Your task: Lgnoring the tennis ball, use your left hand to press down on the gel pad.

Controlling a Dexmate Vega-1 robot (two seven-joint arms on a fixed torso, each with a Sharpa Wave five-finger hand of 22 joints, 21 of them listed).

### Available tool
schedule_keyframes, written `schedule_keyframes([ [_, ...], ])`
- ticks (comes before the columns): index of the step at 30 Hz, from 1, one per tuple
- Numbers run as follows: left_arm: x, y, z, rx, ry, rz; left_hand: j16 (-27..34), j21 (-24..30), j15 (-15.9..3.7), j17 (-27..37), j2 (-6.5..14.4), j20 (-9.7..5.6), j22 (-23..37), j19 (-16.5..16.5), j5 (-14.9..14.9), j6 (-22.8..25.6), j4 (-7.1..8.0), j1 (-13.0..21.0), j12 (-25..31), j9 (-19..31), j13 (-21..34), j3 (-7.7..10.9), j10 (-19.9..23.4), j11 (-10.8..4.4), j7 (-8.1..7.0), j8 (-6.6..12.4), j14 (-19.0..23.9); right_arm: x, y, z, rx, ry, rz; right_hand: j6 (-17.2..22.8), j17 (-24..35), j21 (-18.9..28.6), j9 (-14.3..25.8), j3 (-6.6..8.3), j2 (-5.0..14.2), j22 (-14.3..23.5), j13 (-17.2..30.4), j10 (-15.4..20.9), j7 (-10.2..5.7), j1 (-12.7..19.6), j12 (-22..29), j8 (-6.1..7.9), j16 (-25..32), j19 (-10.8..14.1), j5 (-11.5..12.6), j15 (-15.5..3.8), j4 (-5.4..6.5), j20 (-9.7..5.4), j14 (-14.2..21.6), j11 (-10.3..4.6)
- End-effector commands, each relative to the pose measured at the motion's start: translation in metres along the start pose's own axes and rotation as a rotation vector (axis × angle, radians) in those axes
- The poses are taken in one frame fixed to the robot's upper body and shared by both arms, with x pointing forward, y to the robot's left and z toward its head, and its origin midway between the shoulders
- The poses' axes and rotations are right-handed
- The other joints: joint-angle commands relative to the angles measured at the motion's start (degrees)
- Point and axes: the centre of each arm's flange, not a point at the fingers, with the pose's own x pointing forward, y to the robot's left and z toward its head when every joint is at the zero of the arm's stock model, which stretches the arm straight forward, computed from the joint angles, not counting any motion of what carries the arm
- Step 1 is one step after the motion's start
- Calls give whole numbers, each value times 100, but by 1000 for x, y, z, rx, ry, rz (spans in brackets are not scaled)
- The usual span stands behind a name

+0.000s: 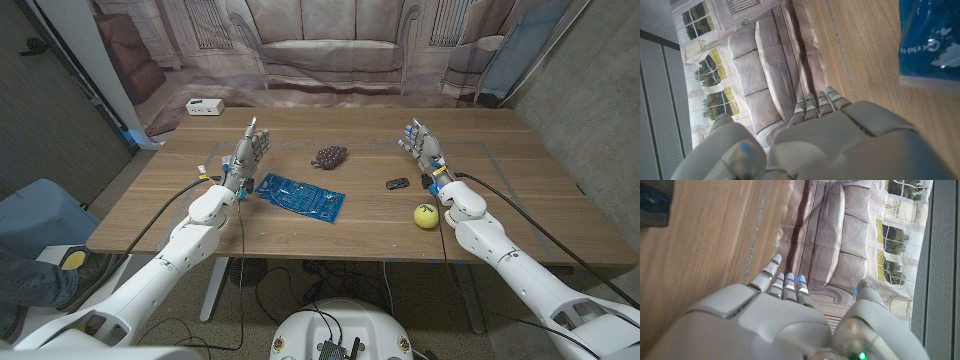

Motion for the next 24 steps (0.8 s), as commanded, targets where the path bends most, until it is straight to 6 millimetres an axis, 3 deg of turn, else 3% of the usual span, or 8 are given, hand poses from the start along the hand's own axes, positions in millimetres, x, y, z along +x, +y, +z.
schedule_keyframes([
  [1,-15,0,8,40,-83,0,44,50,-31,24,19,-5,8,183,-30,215,-34,109,37,20,8,7,185,-30,-9,39,192,-12,2,8,-15,-18,-13,96,21,17,31,8,10,31,22,28,8,70,-3,26,29,38,-24,50,-36,28,35,33],
  [3,-18,0,9,46,-90,-6,42,52,-36,23,21,-5,7,216,-34,250,-40,117,37,20,8,7,220,-19,-11,39,218,-14,2,10,-17,-24,-21,296,23,5,43,-8,18,32,25,77,49,58,-4,91,29,38,-38,63,-45,28,52,64],
  [7,-26,3,11,66,-102,-6,30,35,-72,22,32,-21,7,280,-52,360,-62,150,38,20,8,4,354,-172,-35,30,307,-16,4,12,-21,-30,-20,283,24,5,50,-19,17,32,28,91,45,49,-9,76,30,54,-43,65,-50,35,64,60],
  [12,-32,9,11,81,-108,-2,31,30,-108,22,38,-34,8,328,-61,427,-74,169,28,20,8,3,408,-177,-99,25,377,-16,8,15,-29,-30,-12,85,25,12,52,-34,21,33,31,83,21,44,-31,-16,29,99,-48,38,-62,6,79,45],
  [24,-40,14,13,115,-148,-36,24,30,-126,20,45,-40,7,450,-81,523,-102,208,20,21,10,0,542,-149,-98,2,496,-20,19,19,-44,-29,-26,79,28,11,50,-46,28,33,32,79,27,36,-46,-25,29,124,-50,35,-68,-3,90,47],
])
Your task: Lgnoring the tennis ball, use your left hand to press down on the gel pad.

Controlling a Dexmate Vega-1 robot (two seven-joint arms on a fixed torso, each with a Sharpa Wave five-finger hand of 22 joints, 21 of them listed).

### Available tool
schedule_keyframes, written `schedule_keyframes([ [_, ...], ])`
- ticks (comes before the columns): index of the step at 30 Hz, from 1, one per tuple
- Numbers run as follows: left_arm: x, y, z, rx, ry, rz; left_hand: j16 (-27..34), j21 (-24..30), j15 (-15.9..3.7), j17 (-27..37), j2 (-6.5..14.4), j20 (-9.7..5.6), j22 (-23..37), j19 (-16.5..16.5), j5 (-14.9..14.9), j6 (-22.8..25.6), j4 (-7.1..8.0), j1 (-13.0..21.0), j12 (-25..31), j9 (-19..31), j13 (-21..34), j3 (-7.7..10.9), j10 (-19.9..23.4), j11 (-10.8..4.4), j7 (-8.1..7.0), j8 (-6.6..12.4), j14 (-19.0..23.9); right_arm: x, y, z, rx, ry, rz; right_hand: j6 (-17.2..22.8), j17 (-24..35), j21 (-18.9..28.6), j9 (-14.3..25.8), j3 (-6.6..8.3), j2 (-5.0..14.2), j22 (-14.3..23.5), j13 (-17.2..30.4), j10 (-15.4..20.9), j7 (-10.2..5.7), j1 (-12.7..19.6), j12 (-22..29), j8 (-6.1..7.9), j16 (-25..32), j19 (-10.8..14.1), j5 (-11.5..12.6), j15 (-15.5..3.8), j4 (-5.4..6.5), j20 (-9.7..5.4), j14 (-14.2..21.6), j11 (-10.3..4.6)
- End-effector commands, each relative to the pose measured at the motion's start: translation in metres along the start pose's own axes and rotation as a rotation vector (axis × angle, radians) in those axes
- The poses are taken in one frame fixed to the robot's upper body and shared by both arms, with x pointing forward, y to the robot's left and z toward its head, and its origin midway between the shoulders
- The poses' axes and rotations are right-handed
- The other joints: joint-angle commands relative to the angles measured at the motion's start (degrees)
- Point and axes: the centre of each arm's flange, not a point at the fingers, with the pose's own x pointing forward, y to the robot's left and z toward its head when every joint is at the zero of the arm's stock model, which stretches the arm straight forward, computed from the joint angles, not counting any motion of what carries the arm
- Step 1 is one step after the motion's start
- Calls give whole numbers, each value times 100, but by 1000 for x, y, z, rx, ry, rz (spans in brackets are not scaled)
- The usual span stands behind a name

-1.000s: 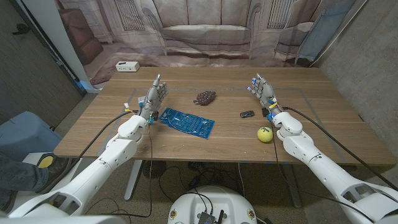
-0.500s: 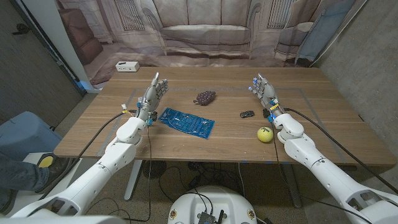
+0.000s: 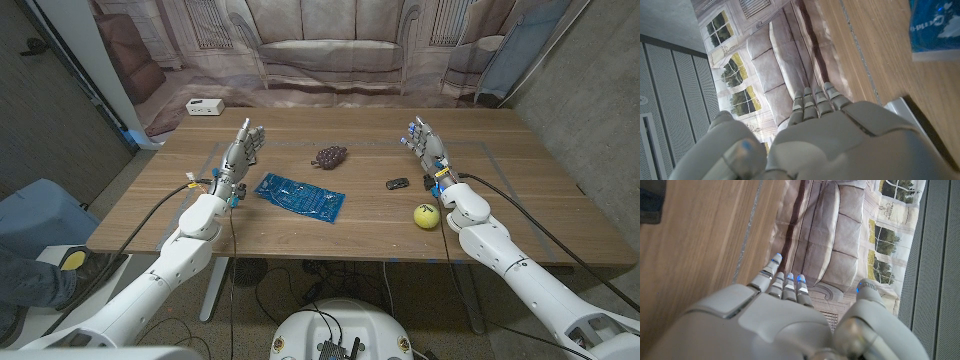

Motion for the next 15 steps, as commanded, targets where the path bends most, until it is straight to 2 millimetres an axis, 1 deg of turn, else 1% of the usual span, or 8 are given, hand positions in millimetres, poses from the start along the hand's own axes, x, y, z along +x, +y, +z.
schedule_keyframes([
  [1,-11,3,8,46,-67,-41,12,11,-7,21,-22,-2,9,75,-15,105,-38,82,17,22,11,31,91,19,4,4,79,-7,15,8,-10,-10,0,-19,29,10,24,-3,14,5,33,17,6,21,-4,-1,29,61,-5,37,-26,-3,27,23],
  [5,-15,3,7,55,-73,-57,15,17,-8,21,-21,-3,9,158,-26,167,-53,103,19,24,12,28,182,-5,7,-4,165,-7,17,8,-8,-17,-2,-16,31,6,24,-7,19,5,34,15,11,17,-9,-1,24,58,-5,45,-26,1,18,24],
  [9,-22,3,9,76,-88,-55,12,21,-12,21,-22,3,9,200,-31,206,-61,112,14,24,13,26,210,6,4,-4,193,-7,18,8,-9,-26,5,-9,33,3,24,-9,24,5,34,16,8,14,-12,0,27,55,-5,50,-26,7,26,23],
  [13,-29,4,14,105,-96,-41,10,18,-3,21,-24,11,9,235,-37,229,-70,124,2,25,14,23,232,1,15,-15,234,-6,19,13,-5,-18,7,-7,34,-1,23,-12,28,5,35,20,12,11,-13,0,26,52,-5,55,-27,12,26,20],
  [15,-32,5,16,115,-102,-32,0,15,-7,22,-24,1,9,247,-40,238,-75,130,-4,26,14,22,241,2,12,-20,232,-5,18,16,-30,-16,19,-5,34,-3,23,-14,29,5,35,25,10,10,-13,0,27,50,-6,55,-27,18,29,24],
])
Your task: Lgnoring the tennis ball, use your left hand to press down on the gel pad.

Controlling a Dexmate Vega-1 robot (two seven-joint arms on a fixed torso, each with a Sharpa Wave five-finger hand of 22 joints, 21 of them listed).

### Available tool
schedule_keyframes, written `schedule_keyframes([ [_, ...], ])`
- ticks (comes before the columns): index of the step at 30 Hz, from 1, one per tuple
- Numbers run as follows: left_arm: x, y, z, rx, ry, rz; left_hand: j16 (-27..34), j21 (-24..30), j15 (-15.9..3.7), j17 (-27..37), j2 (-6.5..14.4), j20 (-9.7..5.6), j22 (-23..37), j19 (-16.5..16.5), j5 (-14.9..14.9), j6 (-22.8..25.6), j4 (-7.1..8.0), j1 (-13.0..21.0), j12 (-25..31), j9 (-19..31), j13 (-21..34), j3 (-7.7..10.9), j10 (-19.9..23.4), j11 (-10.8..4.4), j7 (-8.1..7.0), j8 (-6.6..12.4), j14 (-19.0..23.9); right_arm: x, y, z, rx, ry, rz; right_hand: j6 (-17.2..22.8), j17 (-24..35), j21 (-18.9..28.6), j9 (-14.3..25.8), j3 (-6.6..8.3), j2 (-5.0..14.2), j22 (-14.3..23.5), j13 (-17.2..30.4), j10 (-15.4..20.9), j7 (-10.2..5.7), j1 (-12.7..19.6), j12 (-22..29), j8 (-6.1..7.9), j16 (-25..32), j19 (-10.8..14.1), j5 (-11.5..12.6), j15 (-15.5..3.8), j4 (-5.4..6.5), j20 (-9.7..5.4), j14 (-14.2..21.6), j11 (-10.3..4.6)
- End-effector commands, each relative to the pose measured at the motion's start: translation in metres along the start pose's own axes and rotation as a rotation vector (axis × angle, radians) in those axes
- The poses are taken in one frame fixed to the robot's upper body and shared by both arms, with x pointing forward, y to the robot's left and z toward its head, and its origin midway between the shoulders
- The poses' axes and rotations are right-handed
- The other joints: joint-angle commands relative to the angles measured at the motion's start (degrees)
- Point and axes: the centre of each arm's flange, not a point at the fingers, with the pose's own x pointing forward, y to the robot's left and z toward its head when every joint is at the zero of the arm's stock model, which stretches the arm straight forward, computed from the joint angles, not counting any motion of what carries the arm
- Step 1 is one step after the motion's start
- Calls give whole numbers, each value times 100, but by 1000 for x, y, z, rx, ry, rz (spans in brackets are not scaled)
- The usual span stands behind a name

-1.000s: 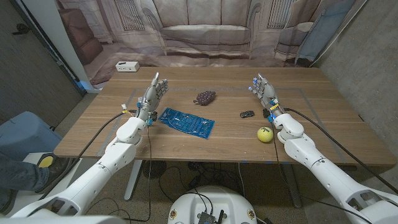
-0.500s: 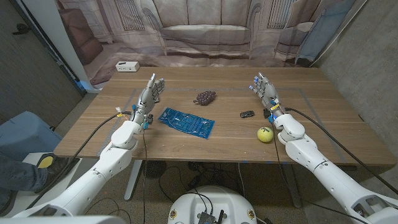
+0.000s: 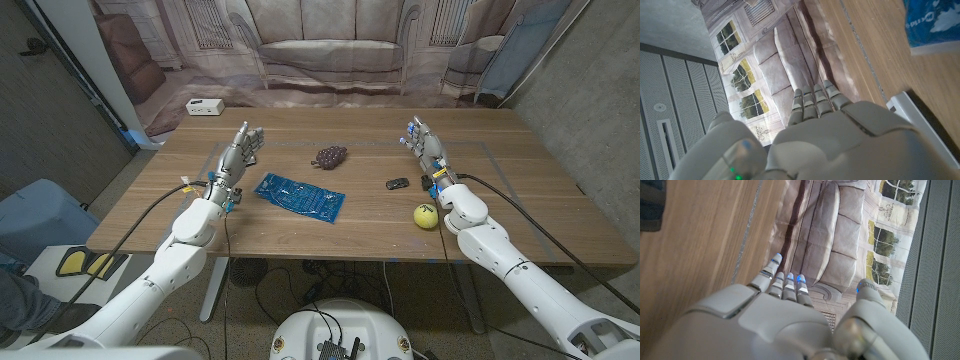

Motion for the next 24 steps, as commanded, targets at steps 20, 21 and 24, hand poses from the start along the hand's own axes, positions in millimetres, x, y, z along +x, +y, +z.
schedule_keyframes([
  [20,-30,-9,28,233,-125,-53,-88,-51,-53,24,4,-54,11,174,-69,175,-96,129,-118,30,20,9,116,-33,9,-104,111,-3,14,10,-8,-9,19,31,13,-12,23,-36,38,6,9,63,13,-13,-14,5,26,52,-7,63,-30,28,39,37],
  [21,-30,-10,29,241,-128,-54,-87,-54,-59,24,4,-51,11,173,-70,185,-98,131,-120,30,21,8,123,-35,5,-103,119,-3,14,10,-11,-10,20,33,13,-13,23,-37,38,6,9,66,8,-14,-14,5,26,52,-7,62,-30,30,38,34],
  [24,-30,-13,31,258,-133,-58,-88,-56,-56,24,4,-55,11,184,-72,208,-103,138,-122,30,21,8,141,-28,1,-102,132,-4,14,9,-6,-10,14,33,14,-14,22,-40,38,6,10,71,9,-16,-13,4,25,50,-7,65,-31,35,38,37],
])
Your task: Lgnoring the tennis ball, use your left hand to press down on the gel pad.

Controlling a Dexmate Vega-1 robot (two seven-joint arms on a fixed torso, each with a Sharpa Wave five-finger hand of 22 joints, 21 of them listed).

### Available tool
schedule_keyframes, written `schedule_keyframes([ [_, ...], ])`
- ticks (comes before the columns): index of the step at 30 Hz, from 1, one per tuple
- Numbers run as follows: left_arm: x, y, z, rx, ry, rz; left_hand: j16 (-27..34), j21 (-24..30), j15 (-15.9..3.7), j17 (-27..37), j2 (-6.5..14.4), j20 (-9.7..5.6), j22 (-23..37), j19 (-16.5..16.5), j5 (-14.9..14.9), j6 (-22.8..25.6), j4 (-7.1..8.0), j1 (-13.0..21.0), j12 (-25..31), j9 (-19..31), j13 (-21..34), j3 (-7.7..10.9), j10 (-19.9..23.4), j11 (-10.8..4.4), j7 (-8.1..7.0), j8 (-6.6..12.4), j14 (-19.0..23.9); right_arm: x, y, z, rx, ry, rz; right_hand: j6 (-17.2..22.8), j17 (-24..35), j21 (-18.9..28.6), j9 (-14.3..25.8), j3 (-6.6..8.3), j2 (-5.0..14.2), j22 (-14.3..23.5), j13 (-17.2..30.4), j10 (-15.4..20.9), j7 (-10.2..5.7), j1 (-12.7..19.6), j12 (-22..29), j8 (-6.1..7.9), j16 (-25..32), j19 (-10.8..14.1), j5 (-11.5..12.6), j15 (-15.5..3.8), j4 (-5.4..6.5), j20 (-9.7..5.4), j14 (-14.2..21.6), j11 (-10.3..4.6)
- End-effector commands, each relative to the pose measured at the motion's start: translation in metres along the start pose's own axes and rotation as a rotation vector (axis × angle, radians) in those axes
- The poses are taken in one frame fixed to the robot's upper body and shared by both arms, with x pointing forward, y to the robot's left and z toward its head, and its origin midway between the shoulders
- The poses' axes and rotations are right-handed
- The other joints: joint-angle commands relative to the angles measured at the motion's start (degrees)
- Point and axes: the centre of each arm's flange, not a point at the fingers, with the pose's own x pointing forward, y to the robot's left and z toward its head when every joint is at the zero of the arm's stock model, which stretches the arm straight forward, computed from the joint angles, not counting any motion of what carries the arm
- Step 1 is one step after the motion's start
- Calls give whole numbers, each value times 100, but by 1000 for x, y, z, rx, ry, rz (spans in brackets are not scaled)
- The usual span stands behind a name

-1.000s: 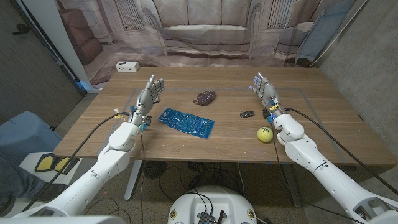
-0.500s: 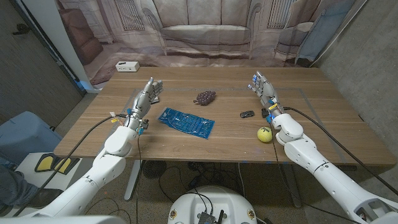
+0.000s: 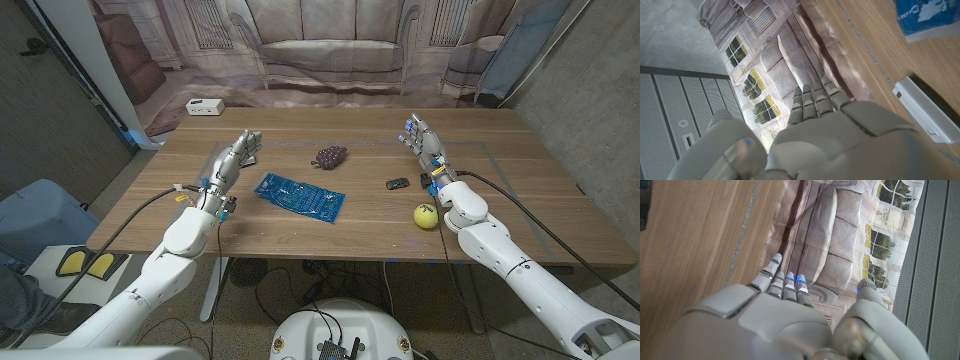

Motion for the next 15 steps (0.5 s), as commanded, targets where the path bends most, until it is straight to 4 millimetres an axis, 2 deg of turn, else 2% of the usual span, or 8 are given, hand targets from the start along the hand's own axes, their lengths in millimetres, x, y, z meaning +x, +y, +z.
schedule_keyframes([
  [1,-3,-8,11,100,-26,-16,-5,-28,-12,25,-11,19,11,7,-28,50,-39,79,-20,30,22,24,11,-19,20,-32,15,-3,1,-2,5,-2,-9,32,15,-15,23,-16,39,7,11,38,8,-17,-15,3,25,19,-7,30,-6,5,7,4],
  [12,0,-18,18,197,-64,-18,-11,-43,-29,25,-6,23,12,22,-34,84,-55,102,-30,31,24,25,61,-31,14,-43,47,-9,0,-1,5,0,-24,50,17,-19,22,-27,44,8,12,55,1,-26,-17,5,23,19,-7,30,-9,4,10,10],
  [15,-2,-22,20,222,-106,16,16,-32,-79,24,55,24,12,155,-43,304,-94,180,0,34,27,59,290,-78,-18,-8,217,-10,-1,0,2,-2,-27,51,17,-20,22,-28,47,8,13,53,2,-26,-20,4,24,19,-6,31,-12,5,14,7],
])
